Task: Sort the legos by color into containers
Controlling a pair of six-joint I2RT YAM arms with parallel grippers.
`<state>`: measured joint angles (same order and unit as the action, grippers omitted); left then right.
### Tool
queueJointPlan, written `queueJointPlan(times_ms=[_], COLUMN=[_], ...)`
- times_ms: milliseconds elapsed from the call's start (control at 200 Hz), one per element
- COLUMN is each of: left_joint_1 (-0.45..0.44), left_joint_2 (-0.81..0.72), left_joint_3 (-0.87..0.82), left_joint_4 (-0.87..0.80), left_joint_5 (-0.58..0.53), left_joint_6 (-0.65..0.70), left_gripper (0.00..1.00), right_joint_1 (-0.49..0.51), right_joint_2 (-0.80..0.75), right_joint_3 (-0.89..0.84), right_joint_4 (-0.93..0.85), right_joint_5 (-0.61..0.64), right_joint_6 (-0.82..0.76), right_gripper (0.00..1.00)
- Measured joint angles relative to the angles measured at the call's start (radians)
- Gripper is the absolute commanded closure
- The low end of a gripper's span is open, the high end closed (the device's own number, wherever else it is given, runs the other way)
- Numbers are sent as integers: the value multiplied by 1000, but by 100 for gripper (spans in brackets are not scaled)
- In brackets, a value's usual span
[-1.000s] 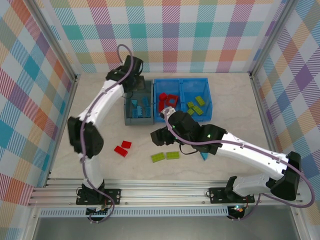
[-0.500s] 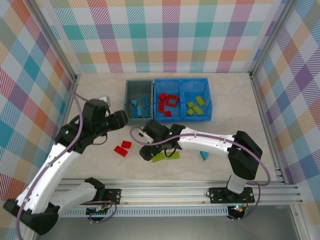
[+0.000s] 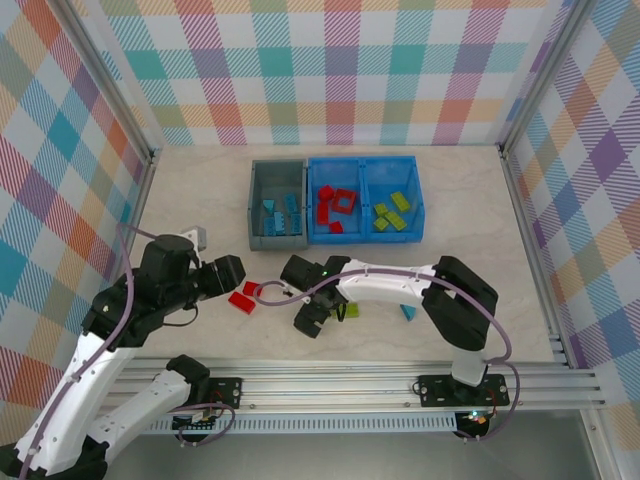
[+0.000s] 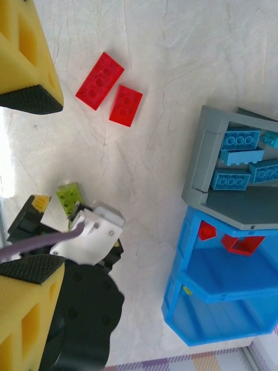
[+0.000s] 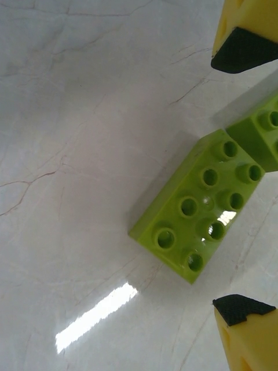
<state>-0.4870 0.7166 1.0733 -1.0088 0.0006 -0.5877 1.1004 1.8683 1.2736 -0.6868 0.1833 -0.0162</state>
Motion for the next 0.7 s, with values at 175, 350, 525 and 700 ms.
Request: queueJointPlan(times_ms=[175,350,525,700], left_joint_1=[0,0,0,0], left_joint_2=[-29,-29,-25,-24], left_joint_3=[0,0,0,-14], left_joint_4=[-25,-34,-32,-19], left_joint_5=[1,9,21,46], left_joint_6=[-18,-27,-30,-30], left_gripper=[33,33,33,33], right_joint_1=[-2,-14,-36,-65], right_joint_2=[61,65,69,69], right_joint_3=[5,12,13,13], right_joint_4=[1,4,13,33], right_joint_5=[-8,-12,-28,-22], right_joint_6=[-18,-20,-5,14], right_gripper=[10,31,44,58])
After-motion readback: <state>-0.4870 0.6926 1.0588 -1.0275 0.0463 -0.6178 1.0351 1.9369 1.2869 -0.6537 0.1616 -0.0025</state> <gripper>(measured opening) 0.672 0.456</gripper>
